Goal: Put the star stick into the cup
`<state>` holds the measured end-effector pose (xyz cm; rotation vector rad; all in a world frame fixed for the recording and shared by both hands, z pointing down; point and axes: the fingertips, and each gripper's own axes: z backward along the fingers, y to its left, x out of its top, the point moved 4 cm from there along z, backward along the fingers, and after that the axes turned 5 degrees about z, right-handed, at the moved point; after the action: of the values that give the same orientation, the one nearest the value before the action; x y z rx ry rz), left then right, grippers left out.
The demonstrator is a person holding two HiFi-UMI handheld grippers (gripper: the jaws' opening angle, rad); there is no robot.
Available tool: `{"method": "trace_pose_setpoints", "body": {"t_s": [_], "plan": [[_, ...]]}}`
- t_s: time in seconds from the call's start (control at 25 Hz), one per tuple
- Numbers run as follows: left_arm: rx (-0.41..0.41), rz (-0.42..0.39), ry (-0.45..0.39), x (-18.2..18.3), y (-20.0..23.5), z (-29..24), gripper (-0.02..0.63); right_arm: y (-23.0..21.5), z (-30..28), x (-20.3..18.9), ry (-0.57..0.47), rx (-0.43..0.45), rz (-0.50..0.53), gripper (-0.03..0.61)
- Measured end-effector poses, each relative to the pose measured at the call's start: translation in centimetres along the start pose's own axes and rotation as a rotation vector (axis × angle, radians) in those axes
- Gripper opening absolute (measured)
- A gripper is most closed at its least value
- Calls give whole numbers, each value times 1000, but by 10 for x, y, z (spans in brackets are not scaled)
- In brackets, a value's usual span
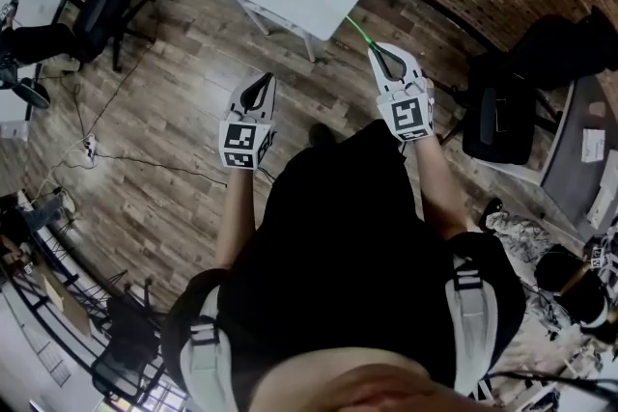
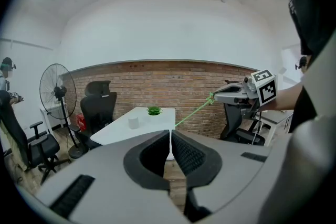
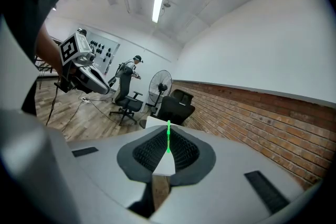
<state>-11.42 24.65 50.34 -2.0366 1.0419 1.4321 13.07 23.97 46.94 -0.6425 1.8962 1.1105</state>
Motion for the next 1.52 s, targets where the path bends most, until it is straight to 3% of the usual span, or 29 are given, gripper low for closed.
{"method": "trace_pose_setpoints", "body": {"t_s": [0.64, 1.52], "plan": [[42, 36, 24, -1, 27, -15, 28, -9, -46, 1, -5, 48, 0, 9], [25, 21, 39, 21, 44, -60, 28, -44, -93, -15, 9, 49, -40, 8]]}}
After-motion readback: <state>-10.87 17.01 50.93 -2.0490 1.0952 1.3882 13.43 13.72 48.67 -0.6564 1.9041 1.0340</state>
